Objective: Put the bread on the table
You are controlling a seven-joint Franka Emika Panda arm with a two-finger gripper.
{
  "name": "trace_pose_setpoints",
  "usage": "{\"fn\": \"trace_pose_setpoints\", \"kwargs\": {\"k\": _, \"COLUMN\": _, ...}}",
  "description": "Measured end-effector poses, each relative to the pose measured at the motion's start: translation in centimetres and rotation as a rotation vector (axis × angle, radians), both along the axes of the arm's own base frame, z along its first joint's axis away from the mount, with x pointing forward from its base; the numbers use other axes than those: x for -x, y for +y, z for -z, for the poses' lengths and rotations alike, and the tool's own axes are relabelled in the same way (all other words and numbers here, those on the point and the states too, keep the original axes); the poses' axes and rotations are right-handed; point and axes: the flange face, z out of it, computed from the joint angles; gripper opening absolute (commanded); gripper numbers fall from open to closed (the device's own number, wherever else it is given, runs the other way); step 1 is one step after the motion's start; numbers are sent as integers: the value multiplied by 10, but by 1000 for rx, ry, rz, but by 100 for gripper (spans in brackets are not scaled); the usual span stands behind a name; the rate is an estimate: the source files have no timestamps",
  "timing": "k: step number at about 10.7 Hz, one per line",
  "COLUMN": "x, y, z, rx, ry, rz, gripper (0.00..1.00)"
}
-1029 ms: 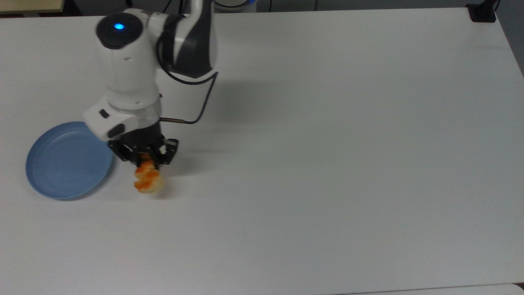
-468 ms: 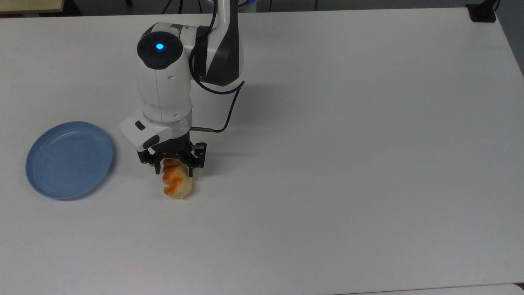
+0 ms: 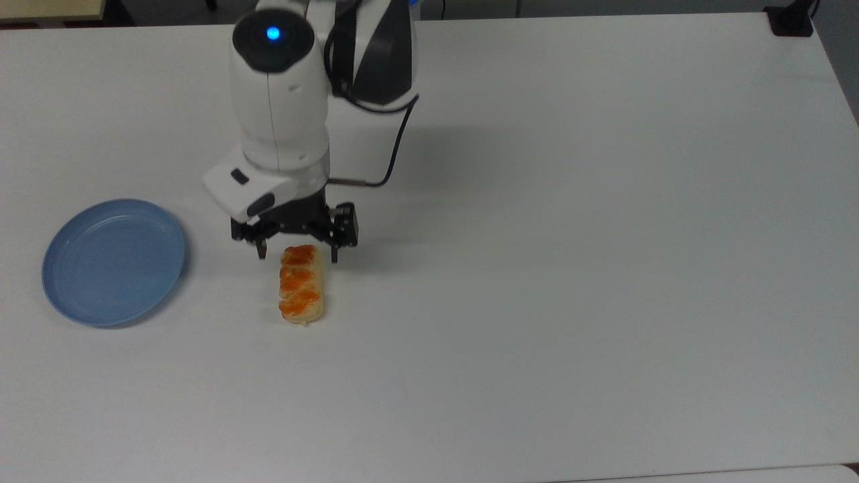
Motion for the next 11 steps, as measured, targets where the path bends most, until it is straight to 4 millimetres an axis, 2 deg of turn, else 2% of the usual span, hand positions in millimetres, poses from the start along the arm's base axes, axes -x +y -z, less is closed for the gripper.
{"fn": "trace_pose_setpoints", "kwargs": {"k": 2, "x": 28, "y": 11, "z": -66, "rx": -7, "ry": 74, "rz": 1, "gripper": 100}}
{"fn": "trace_pose_setpoints", "kwargs": {"k": 4, "x": 67, "y": 16, "z": -131, "rx": -15, "ry": 137, "rz": 9, "gripper": 100}}
{"fn": "trace_pose_setpoints", "kwargs": {"k": 6, "x": 100, "y": 19, "z": -175, "rx": -22, "ry": 168, "rz": 12, "gripper": 100}}
{"fn": "trace_pose_setpoints", "kwargs": {"k": 8, "x": 118, "y": 23, "z": -191, "rx": -25, "ry": 187, "rz": 9, "gripper": 100}}
{"fn": "trace_pose_setpoints", "kwargs": {"k": 11, "x": 120, "y": 38, "z": -191, "rx": -25, "ry": 187, "rz": 48, "gripper": 100}}
